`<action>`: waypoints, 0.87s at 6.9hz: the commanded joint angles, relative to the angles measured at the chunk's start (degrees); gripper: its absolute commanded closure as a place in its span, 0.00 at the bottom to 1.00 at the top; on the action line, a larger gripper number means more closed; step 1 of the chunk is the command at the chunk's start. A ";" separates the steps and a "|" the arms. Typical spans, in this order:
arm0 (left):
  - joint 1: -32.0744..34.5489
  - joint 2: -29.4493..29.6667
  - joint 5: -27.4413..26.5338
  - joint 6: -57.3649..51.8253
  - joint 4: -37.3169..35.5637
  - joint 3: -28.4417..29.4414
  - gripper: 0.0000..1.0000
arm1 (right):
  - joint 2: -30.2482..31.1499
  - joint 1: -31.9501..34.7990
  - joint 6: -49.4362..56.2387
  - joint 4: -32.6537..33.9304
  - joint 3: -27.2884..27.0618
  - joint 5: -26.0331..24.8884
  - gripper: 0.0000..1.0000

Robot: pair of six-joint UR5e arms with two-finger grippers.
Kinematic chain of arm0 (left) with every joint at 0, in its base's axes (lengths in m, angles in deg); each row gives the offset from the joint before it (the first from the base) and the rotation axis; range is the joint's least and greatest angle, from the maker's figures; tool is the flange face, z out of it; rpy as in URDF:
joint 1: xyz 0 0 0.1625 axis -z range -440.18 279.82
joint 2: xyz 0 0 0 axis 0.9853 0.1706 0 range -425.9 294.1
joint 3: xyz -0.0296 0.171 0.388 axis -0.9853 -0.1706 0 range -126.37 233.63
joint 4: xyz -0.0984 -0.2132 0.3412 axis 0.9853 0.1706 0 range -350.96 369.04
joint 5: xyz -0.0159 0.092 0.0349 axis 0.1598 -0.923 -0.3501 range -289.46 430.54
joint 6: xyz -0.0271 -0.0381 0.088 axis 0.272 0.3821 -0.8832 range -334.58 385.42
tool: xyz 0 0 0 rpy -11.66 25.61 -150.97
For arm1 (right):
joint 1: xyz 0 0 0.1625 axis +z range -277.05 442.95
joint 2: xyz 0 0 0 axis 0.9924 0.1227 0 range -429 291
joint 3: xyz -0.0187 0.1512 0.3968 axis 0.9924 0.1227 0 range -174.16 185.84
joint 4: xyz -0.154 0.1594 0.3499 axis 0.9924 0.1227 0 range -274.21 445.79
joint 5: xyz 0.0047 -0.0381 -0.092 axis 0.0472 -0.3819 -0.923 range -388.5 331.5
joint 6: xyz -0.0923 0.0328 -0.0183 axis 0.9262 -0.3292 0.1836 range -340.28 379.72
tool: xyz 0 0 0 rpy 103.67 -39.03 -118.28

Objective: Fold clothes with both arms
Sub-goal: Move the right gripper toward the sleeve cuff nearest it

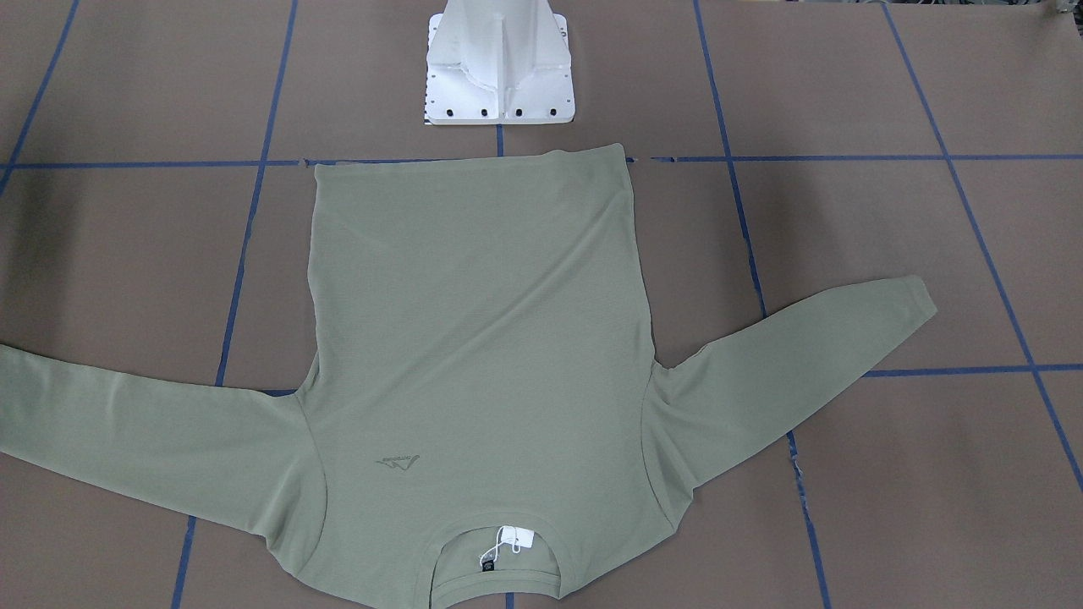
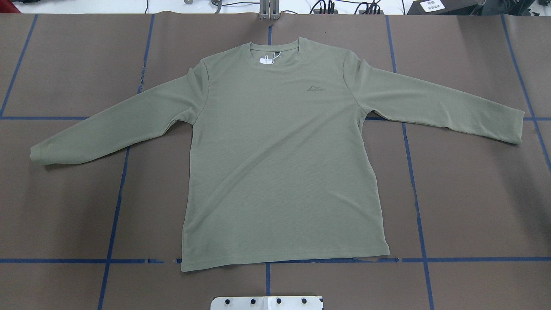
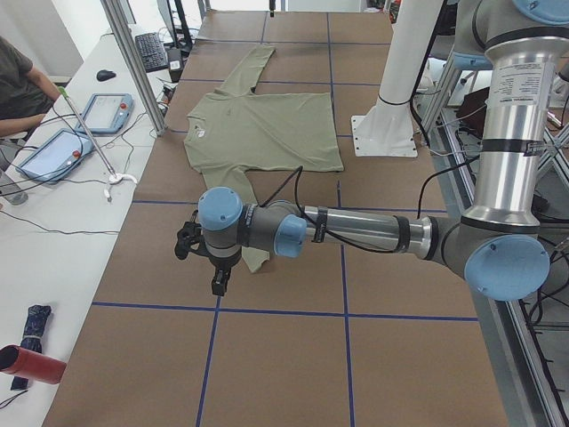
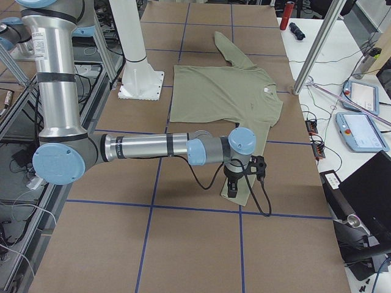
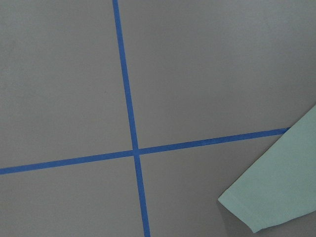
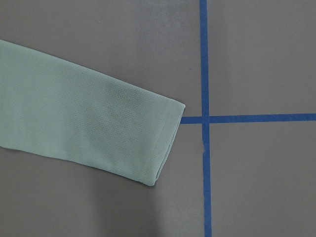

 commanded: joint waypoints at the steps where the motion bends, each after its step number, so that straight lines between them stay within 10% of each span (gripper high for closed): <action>1: 0.94 1.49 0.26 -0.01 -0.13 0.12 0.00 | 0.18 0.04 0.00 0.03 0.14 1.23 0.00; 6: 0.86 1.15 -2.46 0.61 0.05 -0.86 0.00 | -0.08 -0.14 0.00 -0.32 0.84 8.32 0.00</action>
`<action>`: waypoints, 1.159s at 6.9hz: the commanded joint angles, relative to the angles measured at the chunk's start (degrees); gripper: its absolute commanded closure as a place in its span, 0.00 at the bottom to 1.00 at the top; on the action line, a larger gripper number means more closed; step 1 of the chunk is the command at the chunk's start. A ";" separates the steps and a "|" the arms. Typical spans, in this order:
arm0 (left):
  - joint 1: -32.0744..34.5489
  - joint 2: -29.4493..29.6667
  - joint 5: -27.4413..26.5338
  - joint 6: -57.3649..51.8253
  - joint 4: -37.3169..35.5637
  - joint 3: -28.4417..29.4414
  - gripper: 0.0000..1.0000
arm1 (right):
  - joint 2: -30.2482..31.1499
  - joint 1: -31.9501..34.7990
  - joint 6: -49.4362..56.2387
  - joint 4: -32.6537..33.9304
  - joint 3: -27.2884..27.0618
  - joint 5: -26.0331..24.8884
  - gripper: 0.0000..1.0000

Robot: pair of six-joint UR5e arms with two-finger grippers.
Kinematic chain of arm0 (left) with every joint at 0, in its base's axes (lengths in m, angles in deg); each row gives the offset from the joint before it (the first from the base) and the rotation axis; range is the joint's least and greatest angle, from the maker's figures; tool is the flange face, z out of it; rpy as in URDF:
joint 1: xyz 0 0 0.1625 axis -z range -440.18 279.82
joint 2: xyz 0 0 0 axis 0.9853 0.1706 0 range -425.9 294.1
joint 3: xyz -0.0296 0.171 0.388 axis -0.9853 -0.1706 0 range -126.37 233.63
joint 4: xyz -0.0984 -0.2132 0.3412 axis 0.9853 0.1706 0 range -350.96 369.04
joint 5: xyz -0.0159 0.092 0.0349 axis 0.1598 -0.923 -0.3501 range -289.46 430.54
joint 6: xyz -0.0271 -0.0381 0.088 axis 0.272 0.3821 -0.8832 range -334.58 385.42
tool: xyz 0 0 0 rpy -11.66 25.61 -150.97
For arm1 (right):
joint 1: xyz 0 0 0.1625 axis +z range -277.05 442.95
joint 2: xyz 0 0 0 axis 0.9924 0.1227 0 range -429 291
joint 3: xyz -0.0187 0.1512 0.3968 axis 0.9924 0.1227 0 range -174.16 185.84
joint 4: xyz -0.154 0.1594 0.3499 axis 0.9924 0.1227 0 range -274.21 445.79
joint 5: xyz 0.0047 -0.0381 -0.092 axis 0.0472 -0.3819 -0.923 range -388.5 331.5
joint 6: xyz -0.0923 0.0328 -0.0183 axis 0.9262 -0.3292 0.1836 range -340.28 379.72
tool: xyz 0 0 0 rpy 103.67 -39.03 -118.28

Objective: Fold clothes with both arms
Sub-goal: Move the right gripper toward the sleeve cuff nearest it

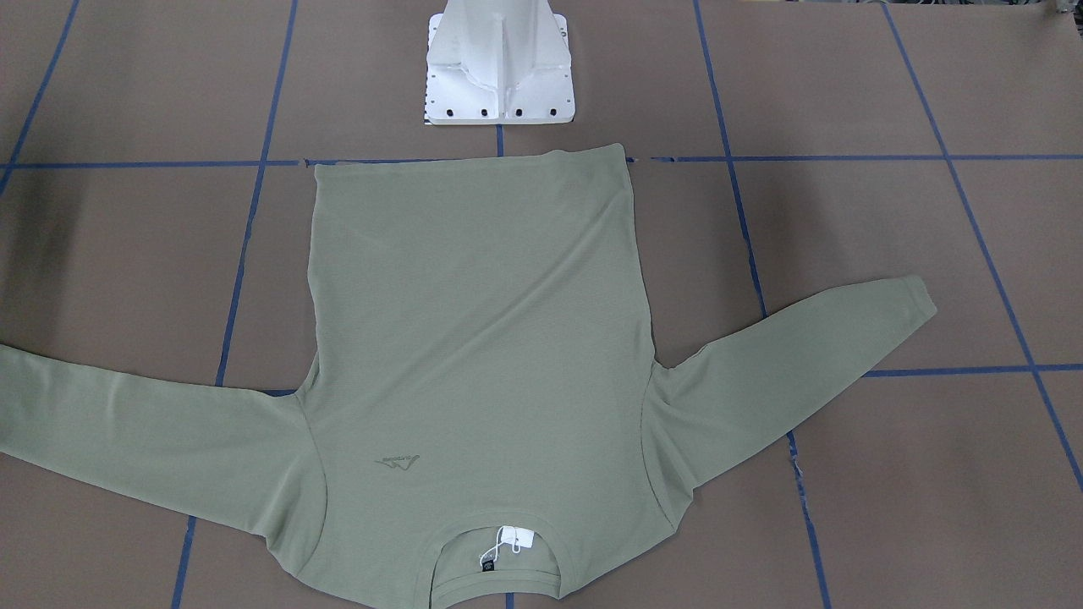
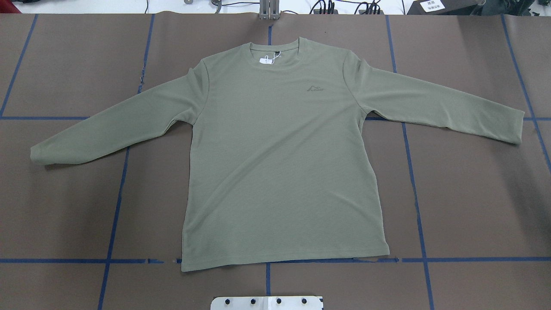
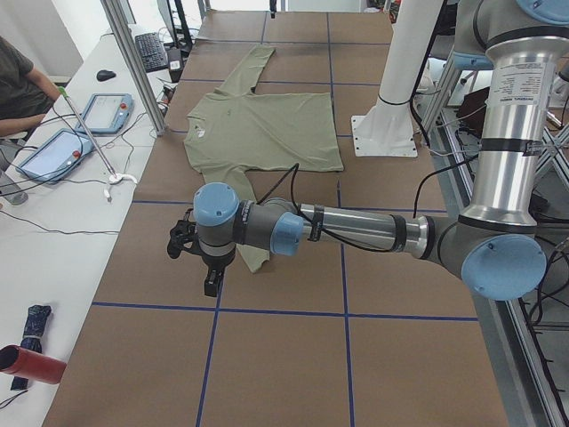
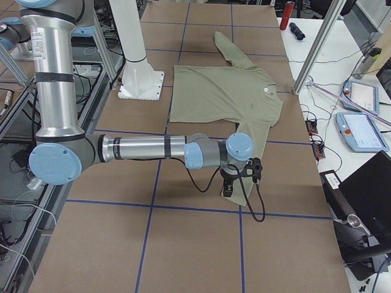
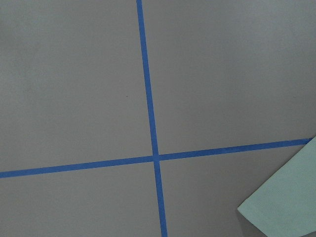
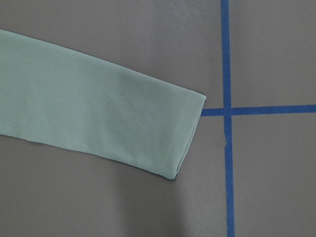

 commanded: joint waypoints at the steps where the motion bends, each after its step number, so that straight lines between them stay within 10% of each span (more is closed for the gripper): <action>1: -0.12 -0.23 0.02 -0.13 0.14 -0.05 0.00 | -0.74 -0.33 -2.05 -3.02 -0.32 3.33 0.00; 6: -0.30 -0.24 0.28 -0.05 2.52 -0.66 0.00 | -13.31 -5.16 -9.71 -13.67 20.22 -2.79 0.02; 8: -0.38 -0.15 1.50 -0.05 2.52 -0.49 0.00 | -14.10 -7.87 -21.86 -28.02 27.78 -5.18 0.06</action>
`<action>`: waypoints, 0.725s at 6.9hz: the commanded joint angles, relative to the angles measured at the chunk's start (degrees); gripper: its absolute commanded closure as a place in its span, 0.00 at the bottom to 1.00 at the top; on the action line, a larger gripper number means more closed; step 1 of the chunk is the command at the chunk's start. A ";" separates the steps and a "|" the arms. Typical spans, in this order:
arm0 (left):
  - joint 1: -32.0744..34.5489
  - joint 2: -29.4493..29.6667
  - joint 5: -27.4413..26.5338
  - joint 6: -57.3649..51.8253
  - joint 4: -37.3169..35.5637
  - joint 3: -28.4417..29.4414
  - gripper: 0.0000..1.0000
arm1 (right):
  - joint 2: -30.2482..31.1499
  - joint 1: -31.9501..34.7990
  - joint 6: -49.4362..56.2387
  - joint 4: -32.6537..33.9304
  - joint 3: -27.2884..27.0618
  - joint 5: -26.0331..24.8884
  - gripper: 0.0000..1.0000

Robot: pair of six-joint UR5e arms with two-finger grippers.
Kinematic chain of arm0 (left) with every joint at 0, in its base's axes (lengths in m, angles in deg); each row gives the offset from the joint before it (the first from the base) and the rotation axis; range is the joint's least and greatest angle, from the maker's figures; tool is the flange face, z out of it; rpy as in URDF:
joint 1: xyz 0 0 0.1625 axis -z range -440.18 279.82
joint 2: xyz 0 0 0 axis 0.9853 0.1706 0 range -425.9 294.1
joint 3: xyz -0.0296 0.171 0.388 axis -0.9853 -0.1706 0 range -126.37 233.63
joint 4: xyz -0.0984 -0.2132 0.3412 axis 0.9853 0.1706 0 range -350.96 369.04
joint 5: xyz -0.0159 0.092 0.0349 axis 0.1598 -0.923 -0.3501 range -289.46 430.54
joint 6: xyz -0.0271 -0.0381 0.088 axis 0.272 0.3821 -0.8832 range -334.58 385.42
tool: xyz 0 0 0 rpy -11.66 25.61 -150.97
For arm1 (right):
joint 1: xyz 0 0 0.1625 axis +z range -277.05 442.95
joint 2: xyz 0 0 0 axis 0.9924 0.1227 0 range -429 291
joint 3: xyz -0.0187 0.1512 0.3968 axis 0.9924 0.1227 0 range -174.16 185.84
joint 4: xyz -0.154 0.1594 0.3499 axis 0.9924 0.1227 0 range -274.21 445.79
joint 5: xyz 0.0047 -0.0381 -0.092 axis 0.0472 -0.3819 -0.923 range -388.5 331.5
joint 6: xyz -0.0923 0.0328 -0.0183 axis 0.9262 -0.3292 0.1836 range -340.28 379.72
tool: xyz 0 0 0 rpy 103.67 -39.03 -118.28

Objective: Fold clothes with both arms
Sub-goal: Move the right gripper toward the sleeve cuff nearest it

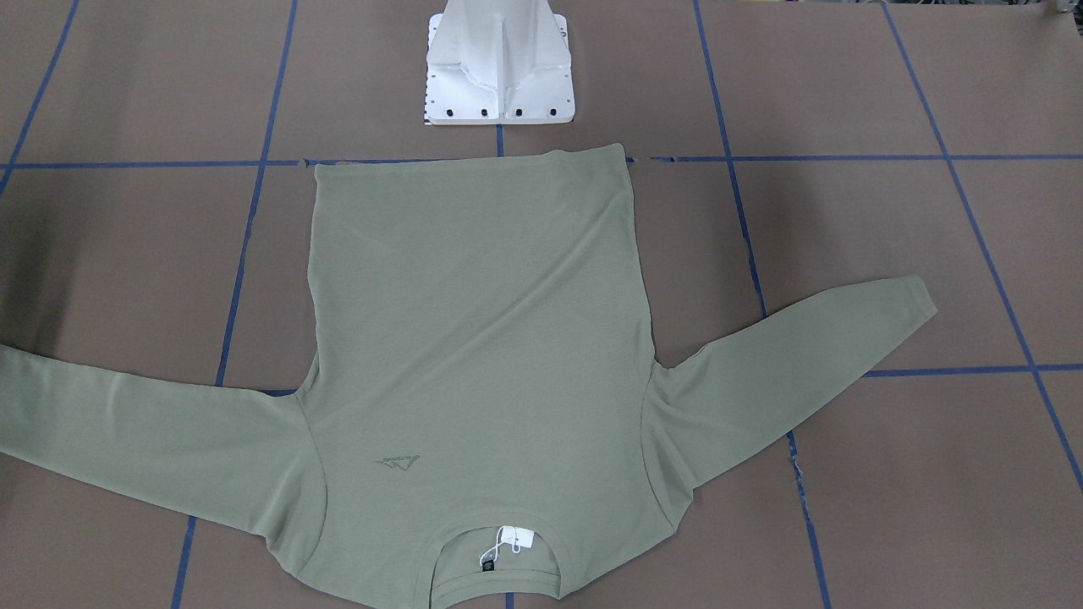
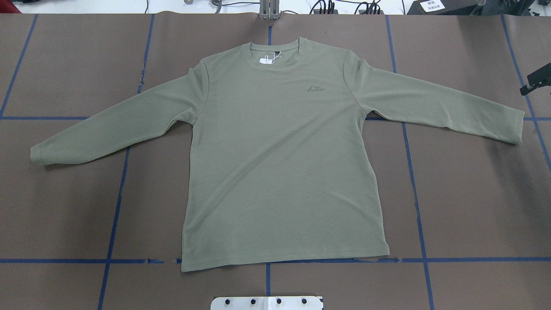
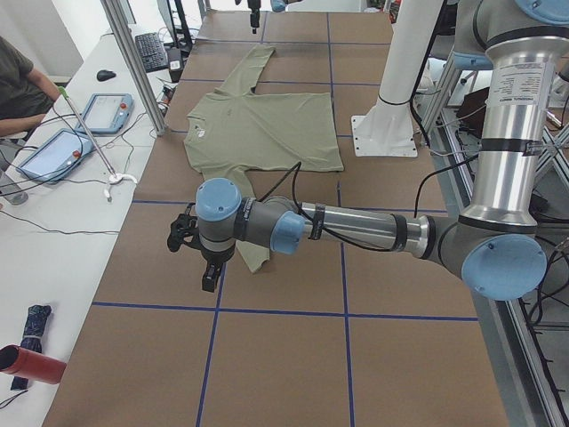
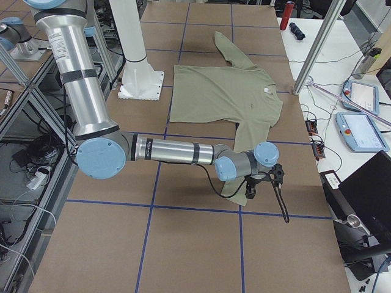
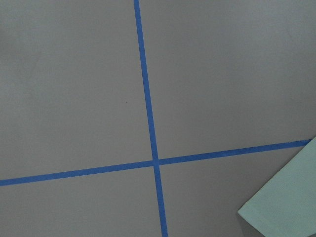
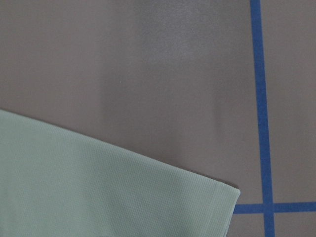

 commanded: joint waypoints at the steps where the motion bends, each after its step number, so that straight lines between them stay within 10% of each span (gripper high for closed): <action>1: -0.03 0.02 1.40 0.06 0.10 -0.12 0.00 | -0.58 -3.18 -10.91 -9.83 4.09 -5.07 0.10; 5: -0.03 -0.07 1.31 0.06 0.10 -0.12 0.00 | -0.76 -3.37 -11.47 -9.67 8.84 -5.19 0.18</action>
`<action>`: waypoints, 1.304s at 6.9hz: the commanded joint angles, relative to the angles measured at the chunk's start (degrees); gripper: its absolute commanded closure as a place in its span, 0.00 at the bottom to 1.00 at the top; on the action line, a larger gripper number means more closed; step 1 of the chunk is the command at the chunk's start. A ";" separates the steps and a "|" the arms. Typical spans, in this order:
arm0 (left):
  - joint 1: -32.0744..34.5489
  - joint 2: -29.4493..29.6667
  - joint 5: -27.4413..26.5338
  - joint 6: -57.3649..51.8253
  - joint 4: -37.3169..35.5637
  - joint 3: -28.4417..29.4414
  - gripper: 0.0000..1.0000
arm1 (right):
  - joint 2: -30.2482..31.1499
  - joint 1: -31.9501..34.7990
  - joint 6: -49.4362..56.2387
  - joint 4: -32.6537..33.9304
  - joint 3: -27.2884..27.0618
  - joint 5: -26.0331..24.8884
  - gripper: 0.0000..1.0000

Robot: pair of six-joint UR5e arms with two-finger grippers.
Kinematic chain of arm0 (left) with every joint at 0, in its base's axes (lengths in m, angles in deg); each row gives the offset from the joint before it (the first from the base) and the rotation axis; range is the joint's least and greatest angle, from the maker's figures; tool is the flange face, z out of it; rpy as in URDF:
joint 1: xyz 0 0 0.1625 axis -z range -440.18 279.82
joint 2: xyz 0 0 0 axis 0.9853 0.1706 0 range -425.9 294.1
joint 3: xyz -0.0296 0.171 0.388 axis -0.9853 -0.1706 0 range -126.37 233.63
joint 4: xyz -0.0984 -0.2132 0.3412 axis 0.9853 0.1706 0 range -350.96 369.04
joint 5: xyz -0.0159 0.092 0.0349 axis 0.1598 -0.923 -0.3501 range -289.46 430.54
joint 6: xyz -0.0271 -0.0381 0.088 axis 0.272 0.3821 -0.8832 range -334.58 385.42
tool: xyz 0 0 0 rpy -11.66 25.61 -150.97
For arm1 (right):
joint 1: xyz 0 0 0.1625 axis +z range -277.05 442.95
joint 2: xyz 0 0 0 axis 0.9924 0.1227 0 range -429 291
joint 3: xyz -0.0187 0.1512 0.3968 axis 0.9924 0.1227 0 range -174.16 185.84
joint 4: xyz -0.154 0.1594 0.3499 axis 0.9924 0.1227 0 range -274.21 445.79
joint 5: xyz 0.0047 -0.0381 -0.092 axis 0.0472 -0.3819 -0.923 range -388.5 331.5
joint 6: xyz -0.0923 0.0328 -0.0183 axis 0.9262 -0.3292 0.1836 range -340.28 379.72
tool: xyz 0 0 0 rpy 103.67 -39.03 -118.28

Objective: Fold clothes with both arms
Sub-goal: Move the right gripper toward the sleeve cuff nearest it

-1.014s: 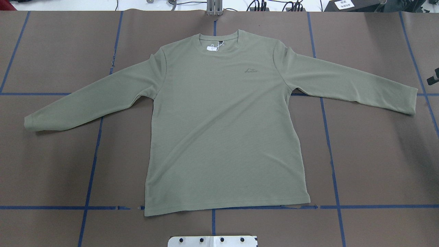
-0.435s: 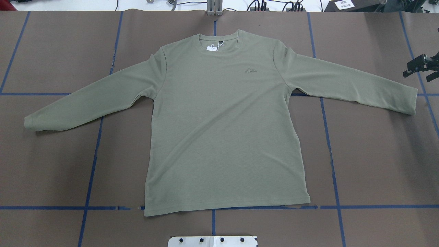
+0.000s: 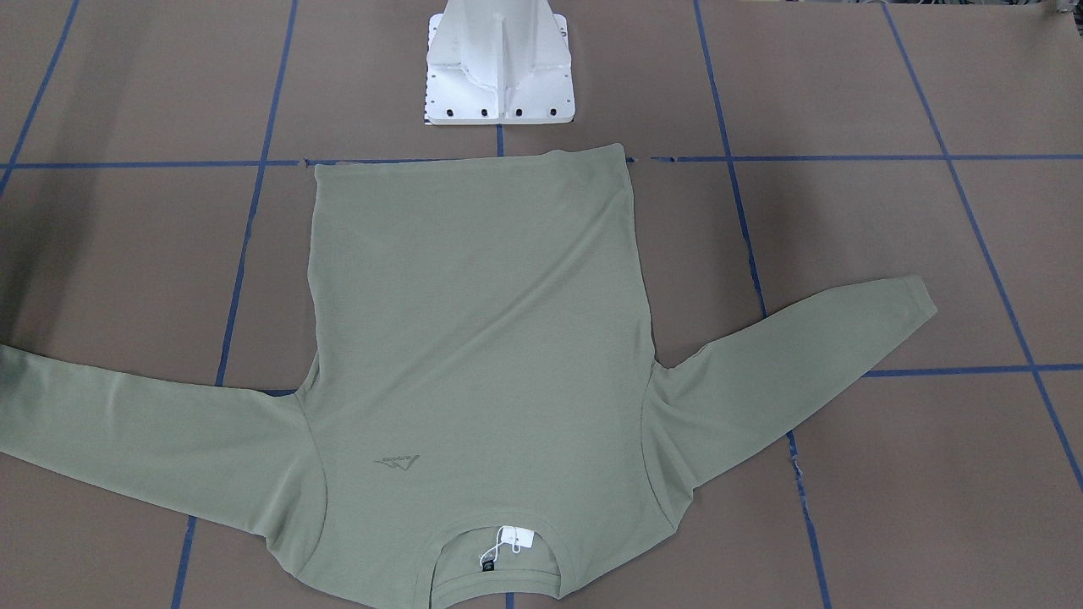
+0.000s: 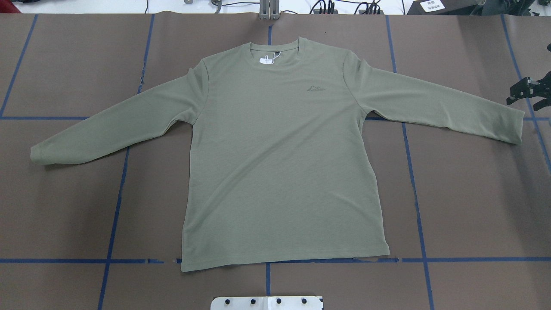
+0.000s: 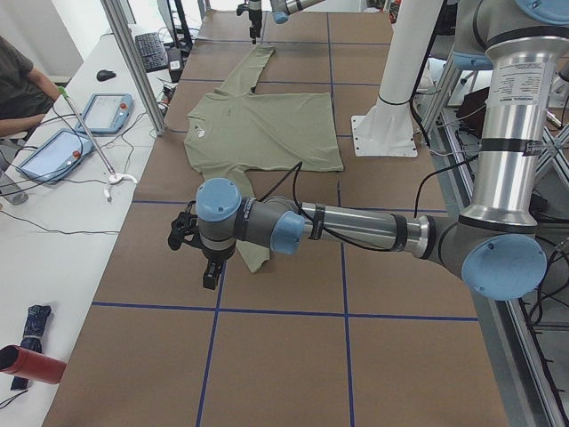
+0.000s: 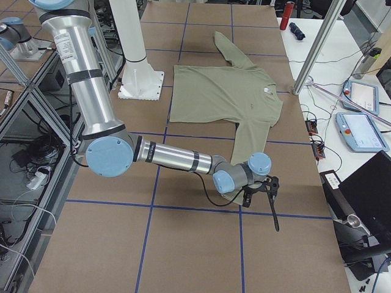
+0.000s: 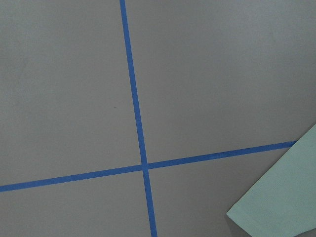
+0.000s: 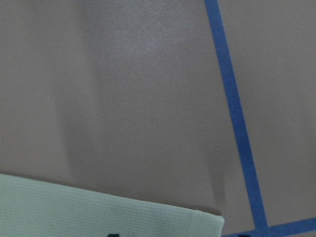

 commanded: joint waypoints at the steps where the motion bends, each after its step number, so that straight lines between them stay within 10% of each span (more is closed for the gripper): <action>1: 0.00 0.08 0.00 -0.09 0.00 0.03 0.00 | -0.01 -0.14 -0.14 -0.02 1.22 -0.05 0.20; 6: 0.00 -0.01 0.09 -0.26 0.00 0.11 0.00 | -0.10 -1.73 -0.05 0.15 2.45 -0.84 0.32; 9: 0.00 -0.01 0.09 -0.26 0.00 0.12 0.00 | -0.28 -1.73 -0.14 0.24 2.89 -0.84 1.00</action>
